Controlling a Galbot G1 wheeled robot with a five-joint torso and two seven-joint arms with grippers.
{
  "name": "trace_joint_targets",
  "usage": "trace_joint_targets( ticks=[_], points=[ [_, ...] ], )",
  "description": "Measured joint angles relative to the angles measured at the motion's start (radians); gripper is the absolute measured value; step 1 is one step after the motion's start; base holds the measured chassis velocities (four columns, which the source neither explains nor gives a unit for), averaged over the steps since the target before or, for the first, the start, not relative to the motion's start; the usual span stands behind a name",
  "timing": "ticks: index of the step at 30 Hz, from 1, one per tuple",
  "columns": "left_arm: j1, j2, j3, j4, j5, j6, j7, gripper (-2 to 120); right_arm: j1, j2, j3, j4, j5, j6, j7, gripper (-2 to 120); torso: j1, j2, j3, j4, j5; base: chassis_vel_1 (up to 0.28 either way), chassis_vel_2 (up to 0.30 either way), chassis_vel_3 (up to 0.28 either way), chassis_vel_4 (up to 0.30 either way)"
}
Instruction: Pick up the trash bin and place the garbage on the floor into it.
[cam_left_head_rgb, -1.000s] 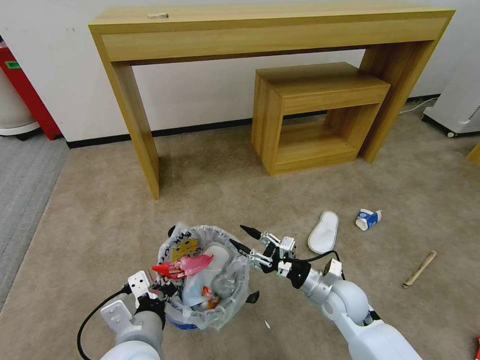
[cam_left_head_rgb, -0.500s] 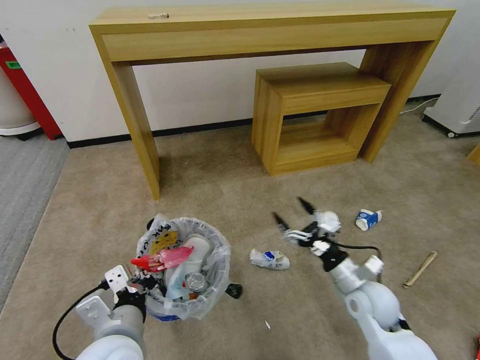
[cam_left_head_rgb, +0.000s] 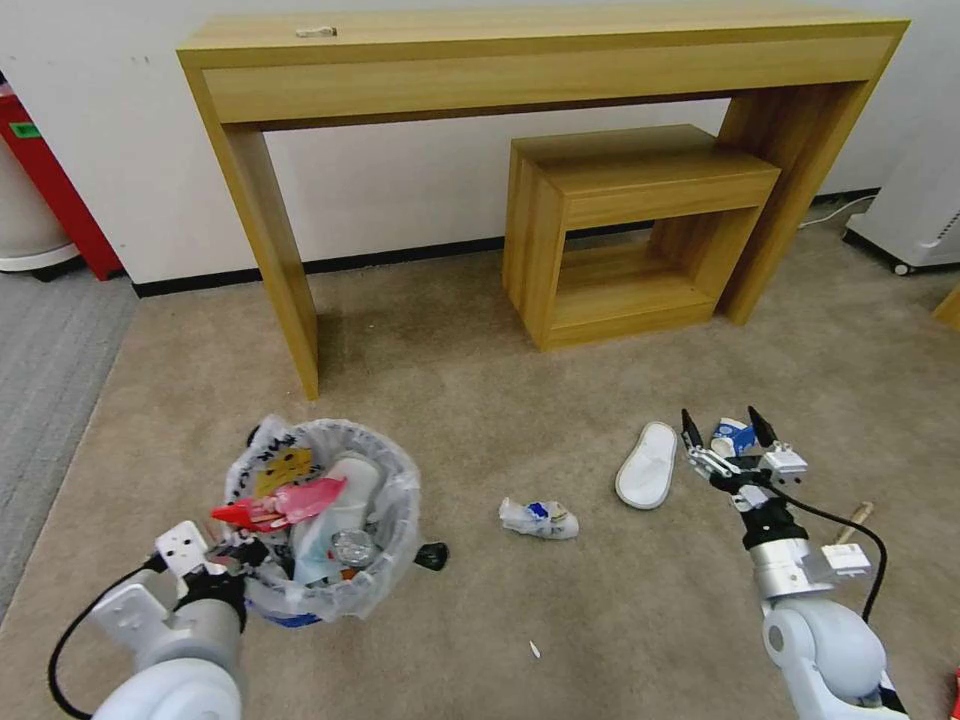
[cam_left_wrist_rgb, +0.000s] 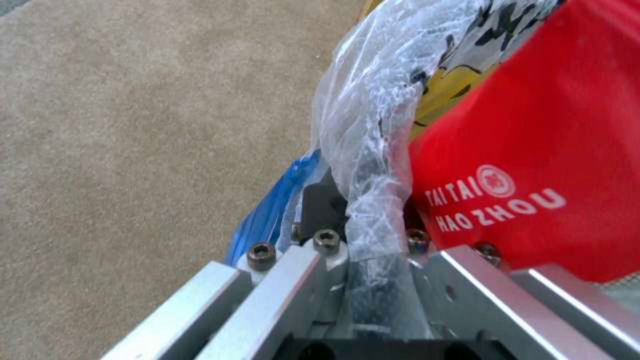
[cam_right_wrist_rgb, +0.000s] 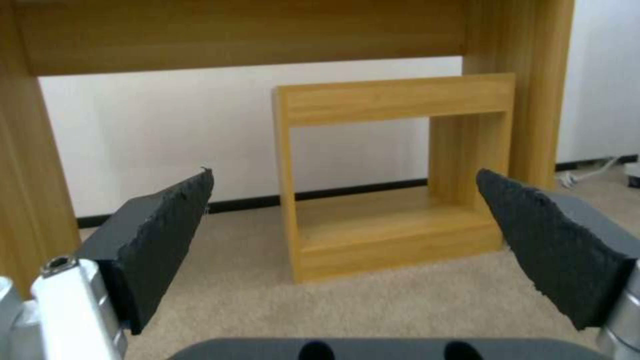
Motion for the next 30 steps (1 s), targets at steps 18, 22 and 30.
trace_joint_targets(
  ticks=[18, 22, 30],
  points=[
    [0.027, -0.009, 0.031, -0.019, 0.019, 0.002, 0.005, 0, -0.004, 0.003, -0.04, 0.006, -0.007, 0.003, 0.016, 100, 0.0, 0.0, 0.0, 0.0001, -0.0002, -0.094, 0.046, 0.087, -0.044],
    [0.027, -0.018, 0.052, -0.019, 0.035, 0.001, 0.006, 0, -0.004, -0.004, -0.047, 0.006, -0.016, 0.003, 0.032, 100, 0.0, 0.0, 0.0, -0.0001, -0.0003, -0.297, 0.17, 0.296, -0.161],
    [0.033, -0.023, 0.056, -0.023, 0.046, -0.001, 0.008, 0, 0.007, -0.032, -0.092, 0.005, -0.031, -0.046, 0.041, 100, 0.0, 0.0, 0.0, -0.0001, -0.0001, -0.124, 0.136, 0.124, -0.127]
  ],
)
